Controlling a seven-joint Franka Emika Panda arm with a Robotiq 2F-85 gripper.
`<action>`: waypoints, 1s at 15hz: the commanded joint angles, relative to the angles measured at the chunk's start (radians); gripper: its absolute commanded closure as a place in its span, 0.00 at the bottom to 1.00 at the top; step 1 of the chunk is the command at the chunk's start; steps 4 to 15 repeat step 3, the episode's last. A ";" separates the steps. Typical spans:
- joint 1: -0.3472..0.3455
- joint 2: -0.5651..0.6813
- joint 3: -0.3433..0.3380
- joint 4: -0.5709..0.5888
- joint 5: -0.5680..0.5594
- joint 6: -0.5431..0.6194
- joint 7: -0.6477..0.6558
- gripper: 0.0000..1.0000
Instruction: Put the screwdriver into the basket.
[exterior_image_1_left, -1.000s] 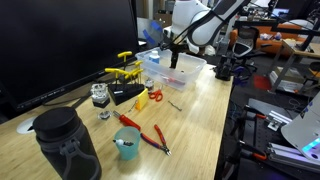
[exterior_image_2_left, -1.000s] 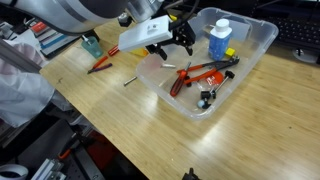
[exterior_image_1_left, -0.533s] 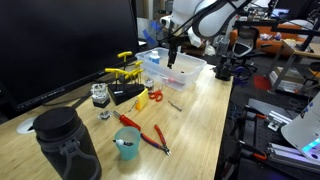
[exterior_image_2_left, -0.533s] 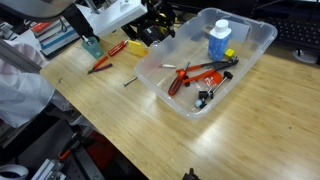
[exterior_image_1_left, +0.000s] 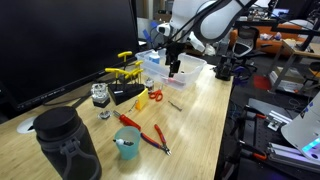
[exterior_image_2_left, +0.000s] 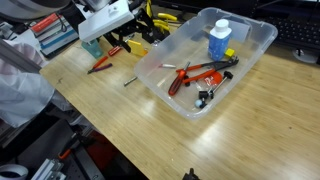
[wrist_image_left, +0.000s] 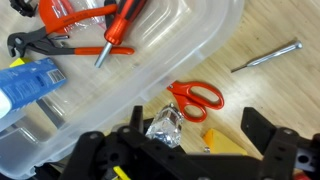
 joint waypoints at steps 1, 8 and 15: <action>-0.009 0.000 0.009 0.001 0.001 -0.002 -0.006 0.00; -0.014 -0.001 0.008 0.001 0.002 -0.003 -0.011 0.00; -0.014 -0.001 0.008 0.001 0.002 -0.003 -0.011 0.00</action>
